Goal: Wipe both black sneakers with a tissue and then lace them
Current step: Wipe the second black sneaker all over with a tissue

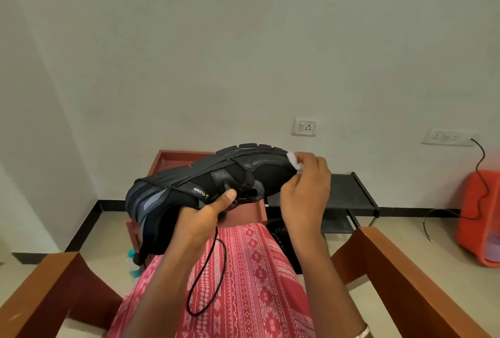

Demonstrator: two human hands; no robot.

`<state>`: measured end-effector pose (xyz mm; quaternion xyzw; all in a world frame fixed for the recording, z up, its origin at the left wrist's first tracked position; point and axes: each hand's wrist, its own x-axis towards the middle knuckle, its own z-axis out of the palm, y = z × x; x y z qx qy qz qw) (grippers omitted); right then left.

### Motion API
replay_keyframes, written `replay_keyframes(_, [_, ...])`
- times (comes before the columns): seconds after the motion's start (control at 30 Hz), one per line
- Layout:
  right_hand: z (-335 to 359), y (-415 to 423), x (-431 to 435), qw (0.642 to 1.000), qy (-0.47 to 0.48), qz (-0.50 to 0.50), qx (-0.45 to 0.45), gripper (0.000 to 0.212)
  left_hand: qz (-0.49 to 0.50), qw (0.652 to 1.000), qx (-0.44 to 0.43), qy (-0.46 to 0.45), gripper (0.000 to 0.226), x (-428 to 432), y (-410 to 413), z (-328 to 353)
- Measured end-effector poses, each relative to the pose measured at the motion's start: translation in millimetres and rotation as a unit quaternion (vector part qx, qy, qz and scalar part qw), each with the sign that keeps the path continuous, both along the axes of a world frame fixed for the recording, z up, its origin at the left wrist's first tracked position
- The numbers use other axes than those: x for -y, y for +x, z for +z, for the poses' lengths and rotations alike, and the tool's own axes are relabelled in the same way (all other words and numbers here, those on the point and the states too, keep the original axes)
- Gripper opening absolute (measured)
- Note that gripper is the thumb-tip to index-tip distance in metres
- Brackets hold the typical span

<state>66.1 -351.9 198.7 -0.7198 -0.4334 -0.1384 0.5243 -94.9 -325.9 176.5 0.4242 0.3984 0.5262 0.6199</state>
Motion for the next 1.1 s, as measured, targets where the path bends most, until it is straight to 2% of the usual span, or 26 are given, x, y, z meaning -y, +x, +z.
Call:
replay_keyframes(0.1, [8.3,-16.2,-1.9,0.999,0.030,0.026,0.033,0.043,0.001,1.000,0.002,0.002,0.022,0.0,1.3,0.5])
replay_keyframes(0.2, [9.3,-33.4,-2.9,0.995,0.006,0.076,0.071,0.050,0.008,1.000,-0.006,0.005,0.023,1.4,0.0,0.0])
replay_keyframes(0.33, [2.7,-30.7,-4.9,0.981,-0.011,0.128,0.146,0.065,0.022,0.999,0.032,0.008,0.025,1.6,-5.8,9.0])
replay_keyframes(0.53, [-9.6,-16.7,1.5,0.993,0.058,0.088,0.042,0.074,0.034,0.994,0.094,-0.040,0.029,-5.7,-12.3,6.2])
replay_keyframes(0.63, [-23.3,-28.7,7.5,0.993,0.069,0.093,0.028,0.084,-0.011,0.990,0.134,-0.051,0.041,-6.1,-11.1,8.1])
replay_keyframes(0.67, [-27.1,-33.2,9.3,0.993,0.070,0.096,0.012,0.085,-0.029,0.987,0.149,-0.058,0.039,-6.4,-10.8,8.7])
replay_keyframes(0.77, [-29.9,-39.7,8.6,0.993,0.079,0.091,-0.009,0.083,-0.063,0.981,0.167,-0.075,0.028,-4.1,-11.2,11.9])
replay_keyframes(0.9, [-11.6,-33.4,-3.2,0.992,0.098,0.063,0.035,0.075,-0.074,0.981,0.160,-0.086,0.016,-5.7,-14.0,11.2])
replay_keyframes(1.03, [5.0,-24.8,-10.1,0.985,0.090,0.081,0.120,0.065,-0.062,0.983,0.147,-0.086,0.018,-5.7,-16.3,10.5])
replay_keyframes(1.1, [10.9,-21.1,-13.9,0.978,0.074,0.116,0.159,0.062,-0.056,0.984,0.145,-0.085,0.037,-4.7,-15.2,7.6])
